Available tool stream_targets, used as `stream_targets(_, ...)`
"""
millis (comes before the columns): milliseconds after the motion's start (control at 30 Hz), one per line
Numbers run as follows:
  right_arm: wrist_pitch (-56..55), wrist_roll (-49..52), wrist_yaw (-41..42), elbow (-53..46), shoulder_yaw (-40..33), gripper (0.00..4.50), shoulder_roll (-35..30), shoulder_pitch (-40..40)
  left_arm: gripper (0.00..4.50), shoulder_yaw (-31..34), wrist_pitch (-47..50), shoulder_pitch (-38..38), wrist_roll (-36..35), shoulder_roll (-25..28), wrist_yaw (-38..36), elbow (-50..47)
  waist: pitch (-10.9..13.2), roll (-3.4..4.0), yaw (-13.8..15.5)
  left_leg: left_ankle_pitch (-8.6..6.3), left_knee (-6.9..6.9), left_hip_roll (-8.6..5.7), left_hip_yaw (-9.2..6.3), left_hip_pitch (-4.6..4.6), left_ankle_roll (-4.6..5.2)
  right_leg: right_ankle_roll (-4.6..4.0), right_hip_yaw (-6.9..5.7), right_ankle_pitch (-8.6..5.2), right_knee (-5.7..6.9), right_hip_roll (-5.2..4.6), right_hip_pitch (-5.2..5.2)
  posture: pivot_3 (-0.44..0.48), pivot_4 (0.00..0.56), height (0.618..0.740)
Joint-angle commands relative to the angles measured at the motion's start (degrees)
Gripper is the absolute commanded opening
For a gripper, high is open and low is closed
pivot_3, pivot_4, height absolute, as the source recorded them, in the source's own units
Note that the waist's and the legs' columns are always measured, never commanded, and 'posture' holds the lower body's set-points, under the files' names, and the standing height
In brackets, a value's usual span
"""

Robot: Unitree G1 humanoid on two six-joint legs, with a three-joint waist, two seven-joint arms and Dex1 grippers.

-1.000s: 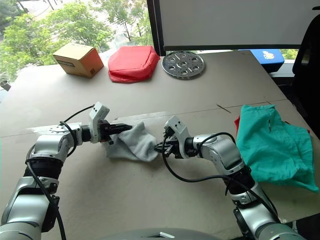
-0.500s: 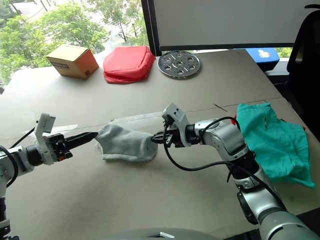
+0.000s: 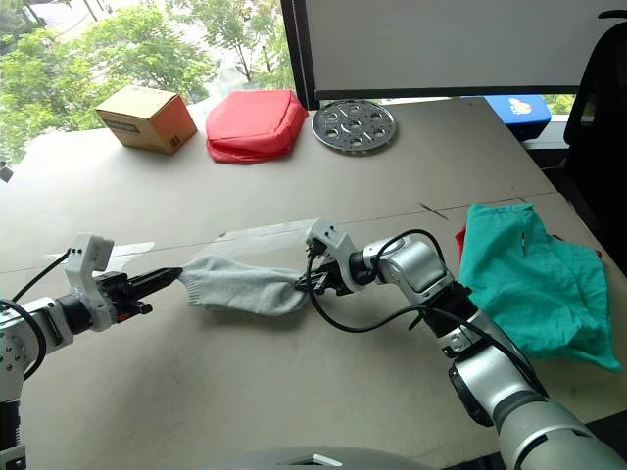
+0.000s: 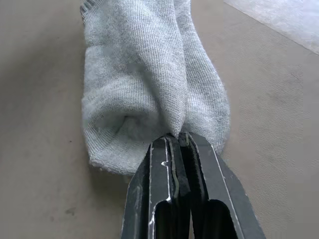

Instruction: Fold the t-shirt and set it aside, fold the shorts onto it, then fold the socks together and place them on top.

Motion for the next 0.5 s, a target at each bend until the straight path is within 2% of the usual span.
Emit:
stream_targets(33,-2.83,-1.6,1.58,1.55,-0.83,0.03,0.14,-1.77,0.0,0.34,-1.31,0.0,-0.06,-0.09,0.95,-1.13,0.0,0.0,-0.05,0.0,0.0,0.01,0.0,0.0,0.0,0.0,0.0,0.0,0.0,0.0,0.0,0.0,0.15,0.74)
stream_targets(400,-3.53,-2.31,3.36,-0.68,-2.16,0.03,-0.72,-2.02,0.0,0.91,1.25,2.71,-4.11,-1.08,1.63,-5.7,0.0,0.0,-0.02,-0.03,0.0,0.02,-0.01,0.0,0.05,0.0,-0.01,0.0,0.0,0.01,0.0,0.0,0.15,0.74)
stream_targets(433,-4.01,-2.65,3.51,-0.79,-2.05,0.63,-0.99,-1.83,0.0,0.84,0.35,3.12,-4.17,-1.12,1.14,-6.15,0.0,0.0,-0.01,-0.03,-0.01,0.02,-0.02,0.0,0.05,0.0,-0.02,0.0,0.0,0.01,0.0,0.0,0.15,0.74)
stream_targets(467,-4.68,-3.11,3.97,-1.36,-1.69,0.89,-1.62,-1.4,0.7,1.85,0.96,2.65,-5.19,-1.96,2.18,-6.09,0.0,0.0,0.0,-0.03,0.0,0.02,-0.02,0.0,0.06,0.0,-0.02,0.0,0.01,0.01,0.0,0.0,0.15,0.74)
stream_targets(500,-5.66,-3.61,4.12,-2.28,-1.57,1.3,-2.38,-0.72,1.05,2.26,0.46,2.71,-4.83,-2.13,2.84,-5.99,0.0,0.0,0.03,-0.03,0.0,0.02,-0.02,0.0,0.06,0.0,-0.02,0.0,0.01,0.01,0.0,0.0,0.15,0.74)
